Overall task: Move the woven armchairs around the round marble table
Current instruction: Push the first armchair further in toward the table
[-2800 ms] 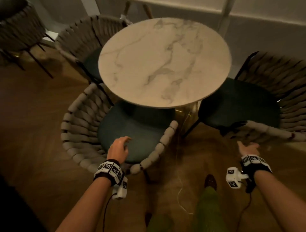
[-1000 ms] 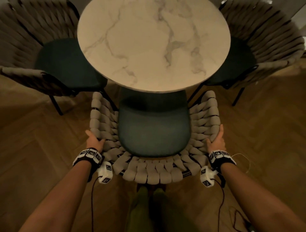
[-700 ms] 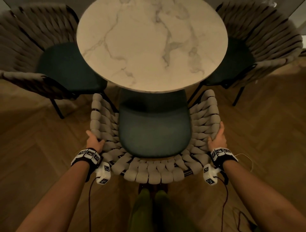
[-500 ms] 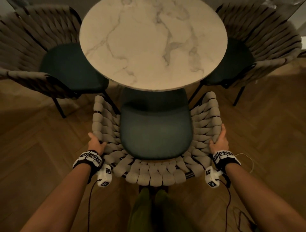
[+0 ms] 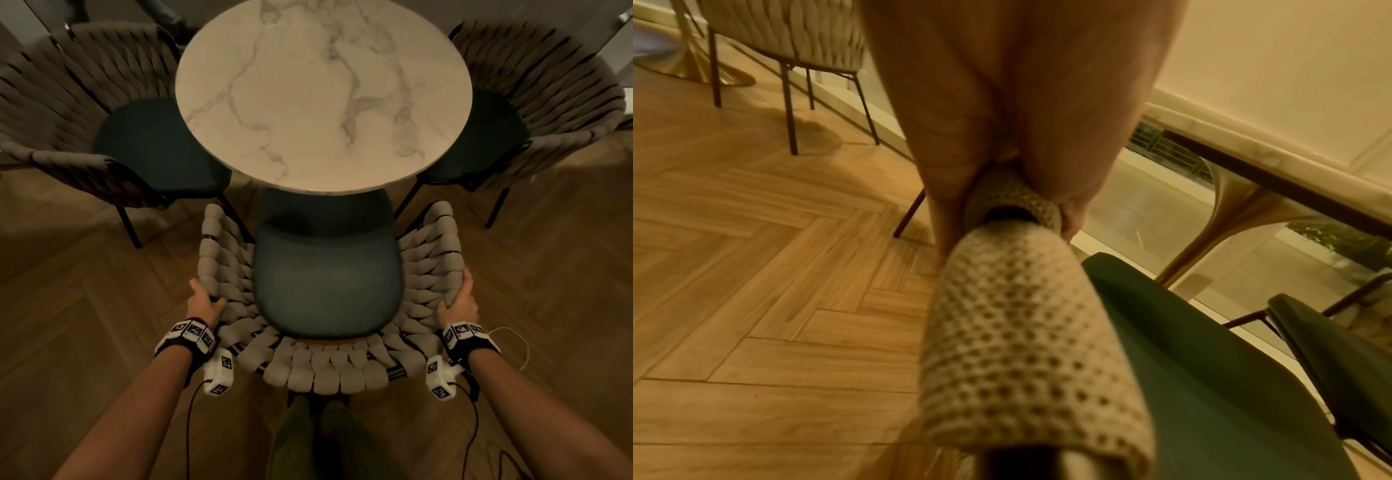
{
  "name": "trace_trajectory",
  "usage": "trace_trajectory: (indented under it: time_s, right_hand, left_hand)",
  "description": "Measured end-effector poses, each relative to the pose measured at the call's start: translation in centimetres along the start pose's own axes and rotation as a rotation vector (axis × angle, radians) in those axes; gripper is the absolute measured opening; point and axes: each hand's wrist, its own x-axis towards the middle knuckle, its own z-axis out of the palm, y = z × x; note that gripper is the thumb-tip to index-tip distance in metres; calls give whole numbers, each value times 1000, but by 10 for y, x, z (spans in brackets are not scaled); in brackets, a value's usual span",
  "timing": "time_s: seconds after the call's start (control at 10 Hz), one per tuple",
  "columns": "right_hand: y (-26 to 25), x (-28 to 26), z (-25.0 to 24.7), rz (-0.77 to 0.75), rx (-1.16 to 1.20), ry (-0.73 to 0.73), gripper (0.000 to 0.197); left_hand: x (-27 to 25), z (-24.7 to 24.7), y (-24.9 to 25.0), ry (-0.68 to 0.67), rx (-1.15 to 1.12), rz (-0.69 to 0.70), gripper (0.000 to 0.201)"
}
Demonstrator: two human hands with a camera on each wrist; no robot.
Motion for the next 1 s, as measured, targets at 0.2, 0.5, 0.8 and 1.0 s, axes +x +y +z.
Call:
trace_trajectory:
  time_s: [0.2,0.5,0.8,1.0]
  right_hand:
    - [1,3,-3,-28,-21,-15,87]
    - [3,-5,1,-21,22,-13,88]
    - [-23,-24,-31,92,-42,-170,83]
    - [-75,-55,-81,-268,-103,-207,48]
  left_hand:
    - [2,3,6,43,11,-9,81]
    - [-10,0,3,58,-95,-27,79]
    - [-59,-10,8,-2,162,-59,65]
    - [-91,-34,53,-9,340,92,47]
